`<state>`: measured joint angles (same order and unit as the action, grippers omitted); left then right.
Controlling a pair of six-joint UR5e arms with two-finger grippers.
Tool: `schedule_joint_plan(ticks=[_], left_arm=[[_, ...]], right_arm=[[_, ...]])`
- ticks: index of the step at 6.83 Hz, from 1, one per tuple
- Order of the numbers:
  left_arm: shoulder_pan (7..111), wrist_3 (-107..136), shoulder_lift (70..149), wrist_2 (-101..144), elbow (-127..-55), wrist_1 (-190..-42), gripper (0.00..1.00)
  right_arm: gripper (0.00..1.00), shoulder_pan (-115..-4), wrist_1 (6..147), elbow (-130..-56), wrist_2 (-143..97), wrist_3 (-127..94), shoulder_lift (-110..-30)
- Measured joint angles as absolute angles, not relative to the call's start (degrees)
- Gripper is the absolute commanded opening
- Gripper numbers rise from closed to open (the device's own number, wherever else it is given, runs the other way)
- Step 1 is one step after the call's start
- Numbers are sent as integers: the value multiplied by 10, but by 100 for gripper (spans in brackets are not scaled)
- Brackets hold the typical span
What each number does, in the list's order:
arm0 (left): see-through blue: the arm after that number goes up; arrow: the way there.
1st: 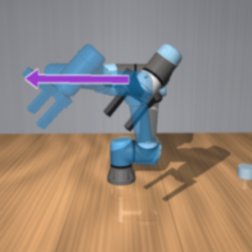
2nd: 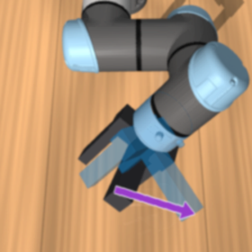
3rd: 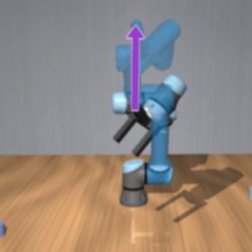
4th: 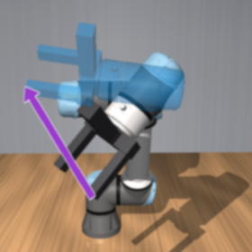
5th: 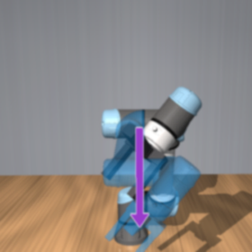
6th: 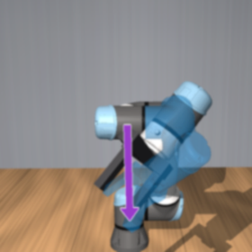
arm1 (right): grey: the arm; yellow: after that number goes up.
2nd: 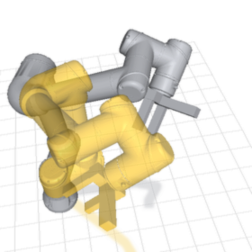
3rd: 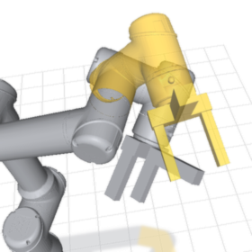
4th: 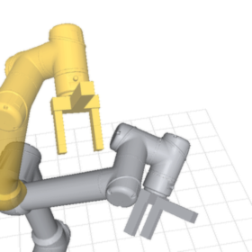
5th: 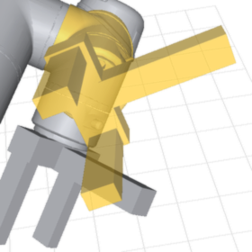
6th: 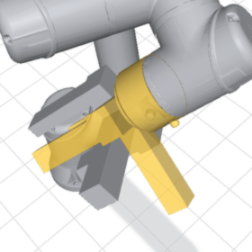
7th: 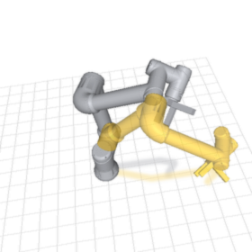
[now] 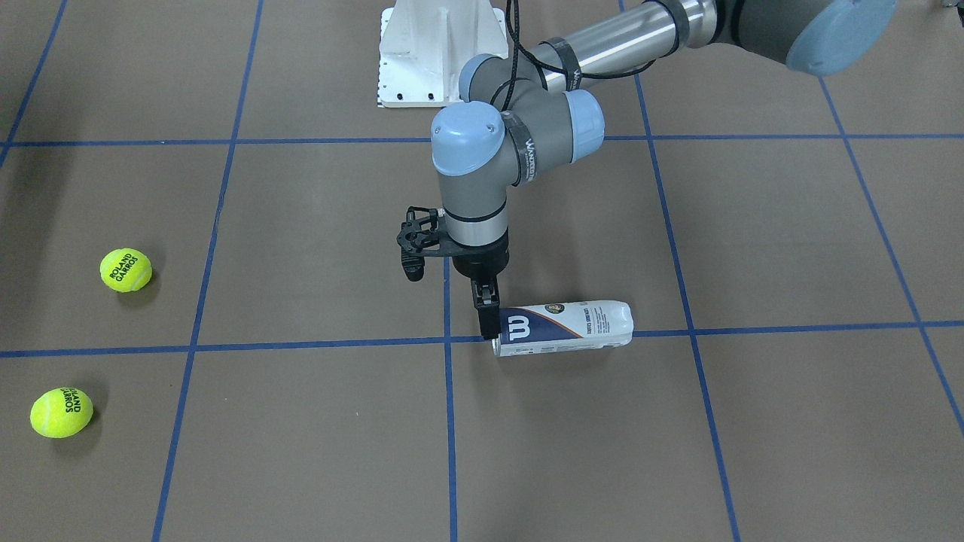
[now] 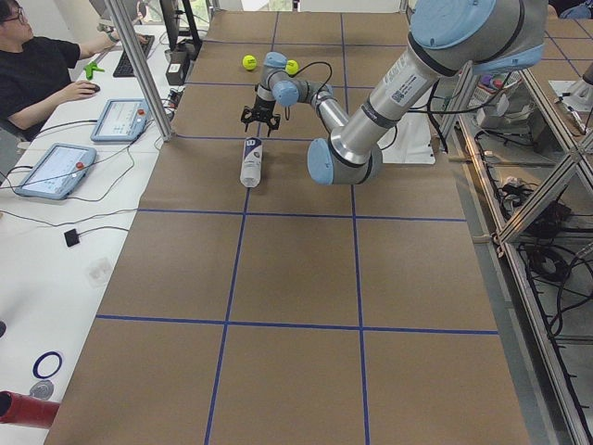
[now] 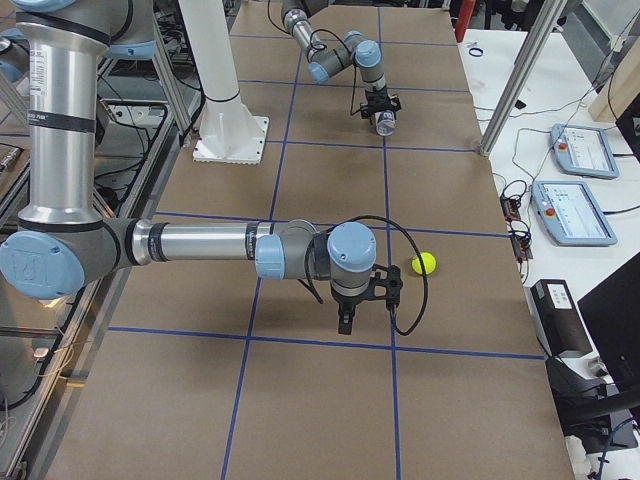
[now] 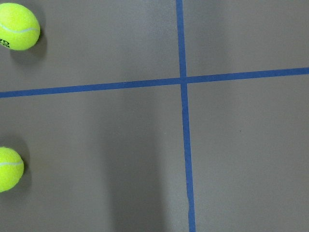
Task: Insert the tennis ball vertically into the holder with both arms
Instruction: 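Lower the left gripper and close it on the can's end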
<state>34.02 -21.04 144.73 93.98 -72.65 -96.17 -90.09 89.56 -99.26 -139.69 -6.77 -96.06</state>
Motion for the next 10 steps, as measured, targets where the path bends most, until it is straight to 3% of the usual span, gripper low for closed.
schedule_joint_plan(ticks=[10], left_arm=[[341, -212, 1446, 919, -680, -1005, 97]], right_arm=[[100, -901, 895, -989, -1397, -68, -961]])
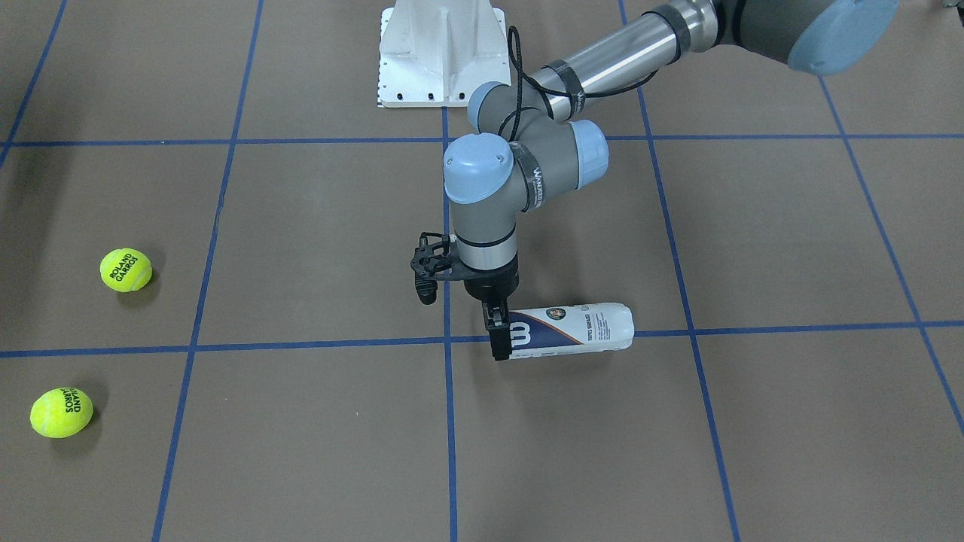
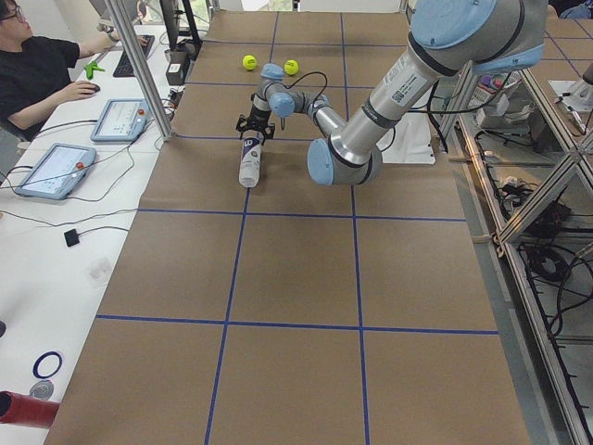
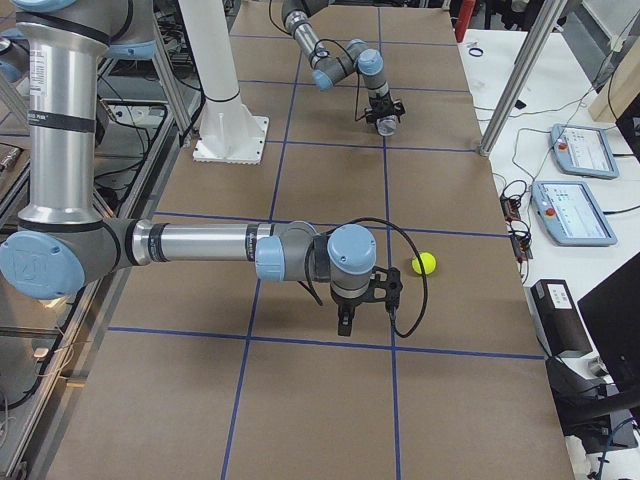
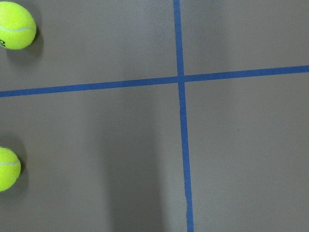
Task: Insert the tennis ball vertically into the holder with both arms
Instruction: 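Lower the left gripper and close it on the can's end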
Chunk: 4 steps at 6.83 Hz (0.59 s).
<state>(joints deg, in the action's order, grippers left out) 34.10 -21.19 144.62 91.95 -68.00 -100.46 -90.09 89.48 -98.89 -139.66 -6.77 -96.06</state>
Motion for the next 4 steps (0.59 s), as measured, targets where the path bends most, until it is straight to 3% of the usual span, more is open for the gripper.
schedule_joint_plan(ticks=[1, 3, 4], left_arm=[[341, -212, 1446, 919, -677, -1005, 91], [340, -211, 1447, 919, -674, -1007, 54], [340, -209, 1447, 919, -676, -1008, 46]], right_arm=[[100, -901, 895, -989, -1397, -68, -961], [100, -901, 895, -989, -1397, -68, -961], [100, -901, 894, -989, -1397, -68, -961]])
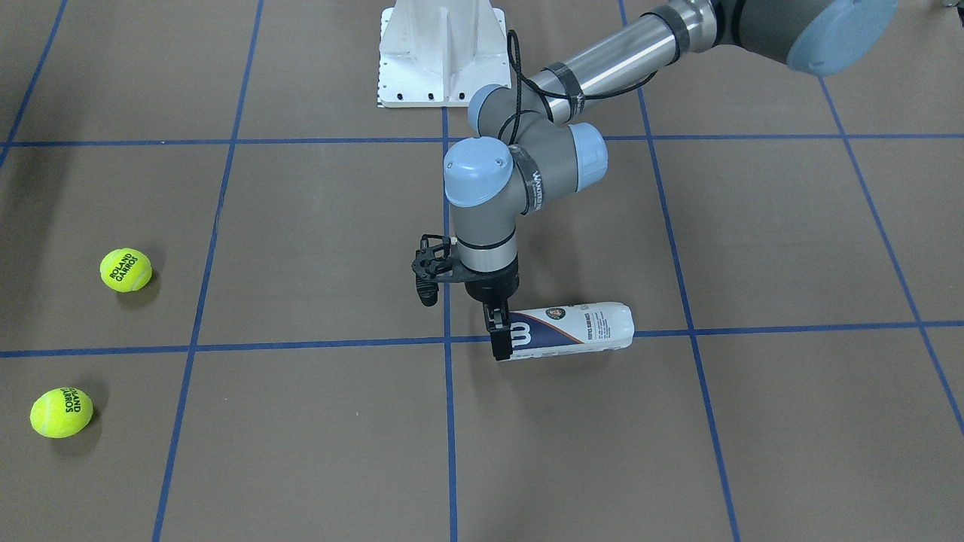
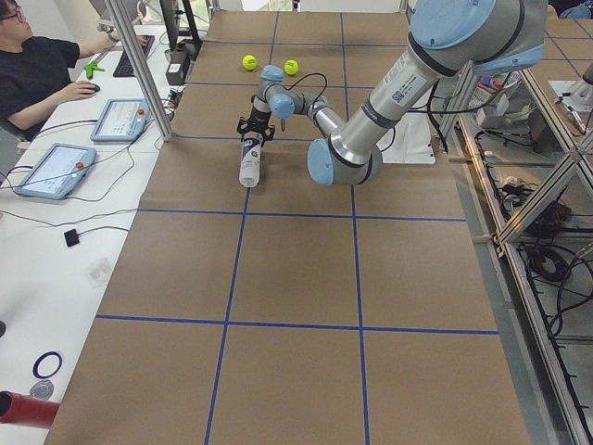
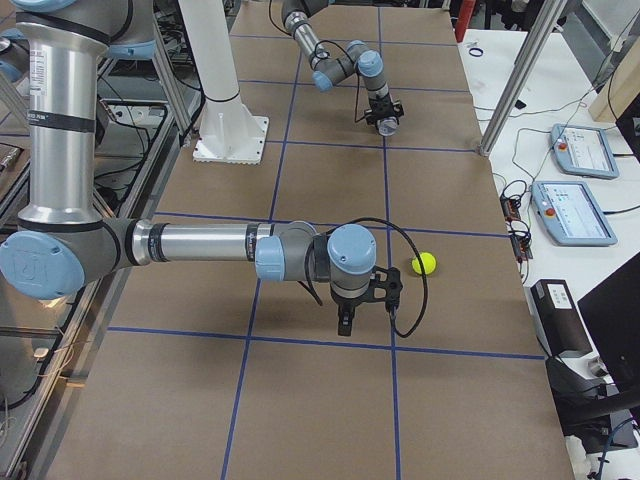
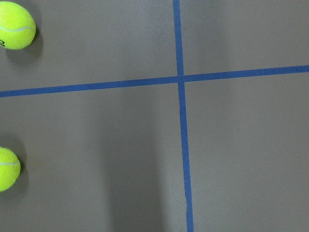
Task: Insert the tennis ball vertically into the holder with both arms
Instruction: 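Lower the left gripper and close it on the can's end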
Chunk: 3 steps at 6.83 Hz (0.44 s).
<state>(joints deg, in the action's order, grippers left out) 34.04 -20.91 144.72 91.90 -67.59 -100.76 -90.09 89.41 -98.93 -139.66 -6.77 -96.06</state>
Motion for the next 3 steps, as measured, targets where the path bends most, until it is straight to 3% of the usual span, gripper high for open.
schedule_joint_plan(ticks=[1, 3], left_arm=[[342, -207, 1448, 910, -688, -1007, 39], [346, -196, 1447, 857, -757, -1006, 34]], right_arm=[[100, -901, 894, -989, -1397, -68, -961], [100, -901, 894, -989, -1396, -68, -961]])
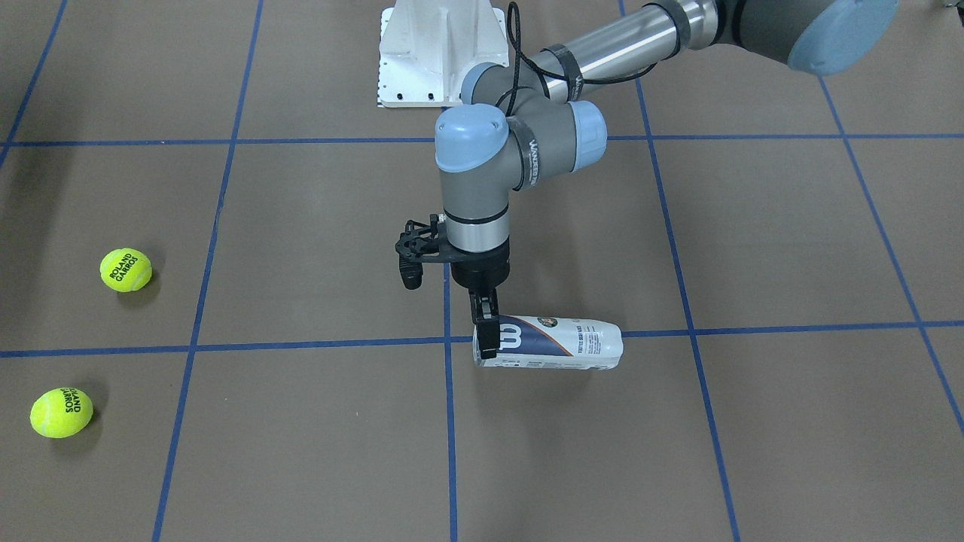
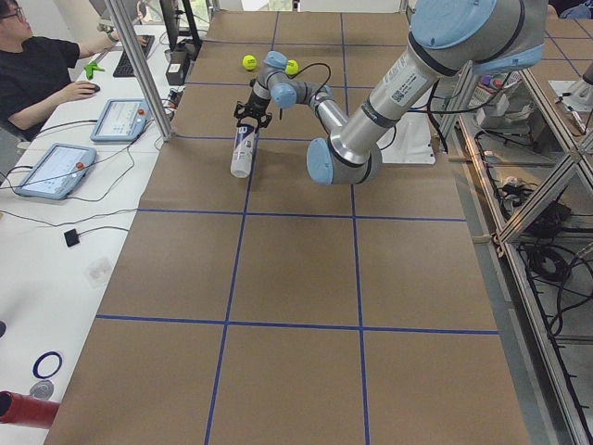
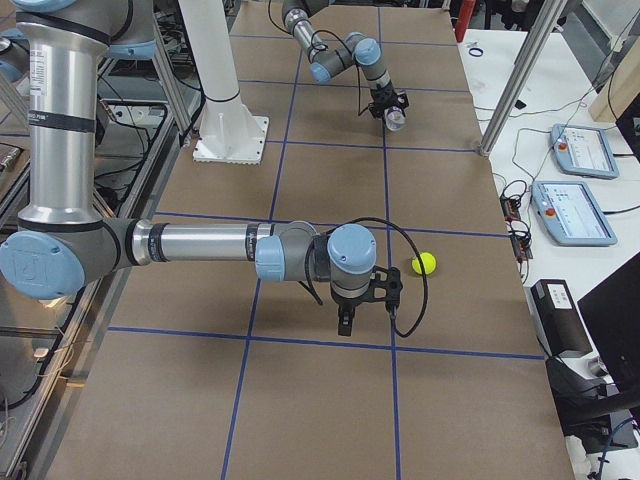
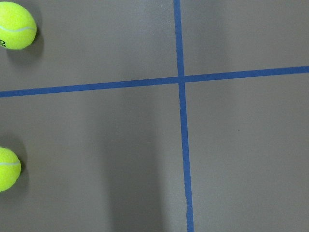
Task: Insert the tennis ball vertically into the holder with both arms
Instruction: 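Lower the left gripper and close it on the can's end, then lift the can with the left gripper and tilt it upright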
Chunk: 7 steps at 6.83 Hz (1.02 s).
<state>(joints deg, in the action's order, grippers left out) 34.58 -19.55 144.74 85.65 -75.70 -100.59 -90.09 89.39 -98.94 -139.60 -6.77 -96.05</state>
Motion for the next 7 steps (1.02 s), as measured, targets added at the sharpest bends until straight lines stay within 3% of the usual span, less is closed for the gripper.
schedule_joint_plan(ticks=[2, 4, 7], left_arm=[[350, -117, 1417, 835, -860, -1008, 34], [349, 34, 1335, 833, -991, -1044, 34], [347, 313, 1212, 832, -1042, -1329, 34]], right_arm=[[100, -901, 894, -991, -1397, -68, -959], [100, -901, 894, -995, -1397, -68, -959], [100, -901, 894, -999, -1397, -68, -959]])
